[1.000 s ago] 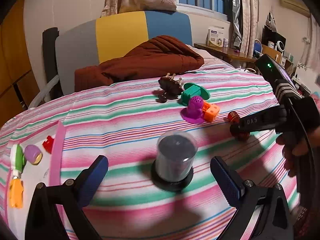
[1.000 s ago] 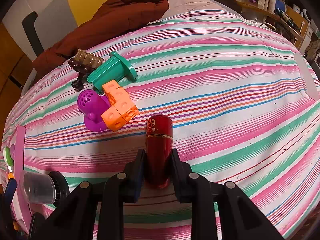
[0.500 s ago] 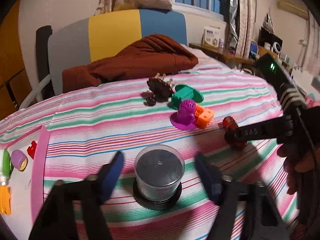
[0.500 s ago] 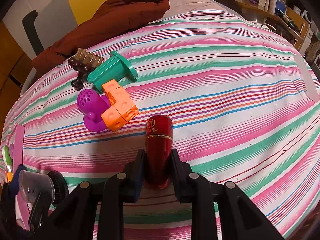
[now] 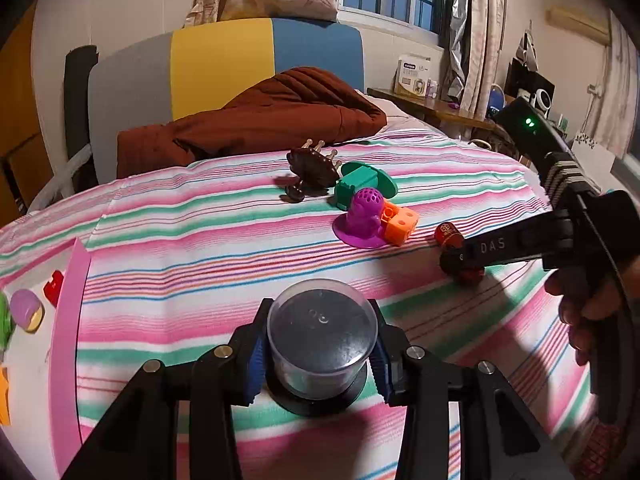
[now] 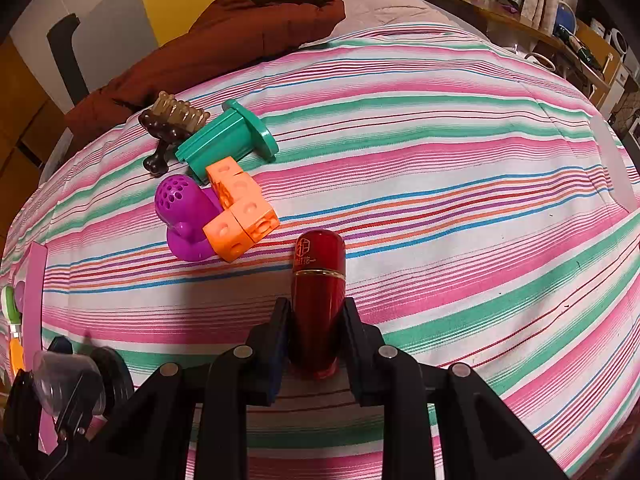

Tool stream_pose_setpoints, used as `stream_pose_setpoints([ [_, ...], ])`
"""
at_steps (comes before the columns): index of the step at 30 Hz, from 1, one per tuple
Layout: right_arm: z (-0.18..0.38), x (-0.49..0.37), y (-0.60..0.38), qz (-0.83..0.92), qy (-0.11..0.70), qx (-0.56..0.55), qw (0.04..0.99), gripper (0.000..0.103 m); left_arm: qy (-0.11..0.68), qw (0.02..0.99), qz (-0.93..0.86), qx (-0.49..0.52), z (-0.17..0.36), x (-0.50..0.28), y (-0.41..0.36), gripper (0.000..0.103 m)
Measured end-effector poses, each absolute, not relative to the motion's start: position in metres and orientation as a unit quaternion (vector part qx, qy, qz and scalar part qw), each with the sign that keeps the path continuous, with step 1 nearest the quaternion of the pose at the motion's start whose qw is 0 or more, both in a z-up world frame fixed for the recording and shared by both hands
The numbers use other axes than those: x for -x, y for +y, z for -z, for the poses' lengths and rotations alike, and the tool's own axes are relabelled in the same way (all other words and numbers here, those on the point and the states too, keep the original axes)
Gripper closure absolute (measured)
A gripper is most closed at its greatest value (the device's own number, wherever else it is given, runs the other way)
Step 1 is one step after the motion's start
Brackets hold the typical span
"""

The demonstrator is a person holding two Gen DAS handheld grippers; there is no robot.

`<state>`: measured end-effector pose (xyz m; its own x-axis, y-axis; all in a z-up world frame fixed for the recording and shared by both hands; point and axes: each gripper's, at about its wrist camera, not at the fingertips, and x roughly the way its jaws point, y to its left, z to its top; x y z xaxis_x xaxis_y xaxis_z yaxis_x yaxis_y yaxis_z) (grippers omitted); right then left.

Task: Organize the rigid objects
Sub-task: 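Carry the clear cup into the tray and open the left gripper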

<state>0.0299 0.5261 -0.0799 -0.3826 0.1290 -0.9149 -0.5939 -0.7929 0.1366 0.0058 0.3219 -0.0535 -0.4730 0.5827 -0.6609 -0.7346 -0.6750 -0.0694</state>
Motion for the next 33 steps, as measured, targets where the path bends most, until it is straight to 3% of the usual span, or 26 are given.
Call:
stream_pose_setpoints([
  [20,0.083,-0.03,0.519,-0.804,0.206,0.508,0.229,0.079,0.069,0.405,-0.851,0.326,0.023,-0.036,0.257,0.06],
  [33,0.085,-0.023,0.508,-0.808,0.168,0.514,0.236,0.079,0.005,0.339,-0.882,0.328,0.006,-0.003,0.175,0.06],
])
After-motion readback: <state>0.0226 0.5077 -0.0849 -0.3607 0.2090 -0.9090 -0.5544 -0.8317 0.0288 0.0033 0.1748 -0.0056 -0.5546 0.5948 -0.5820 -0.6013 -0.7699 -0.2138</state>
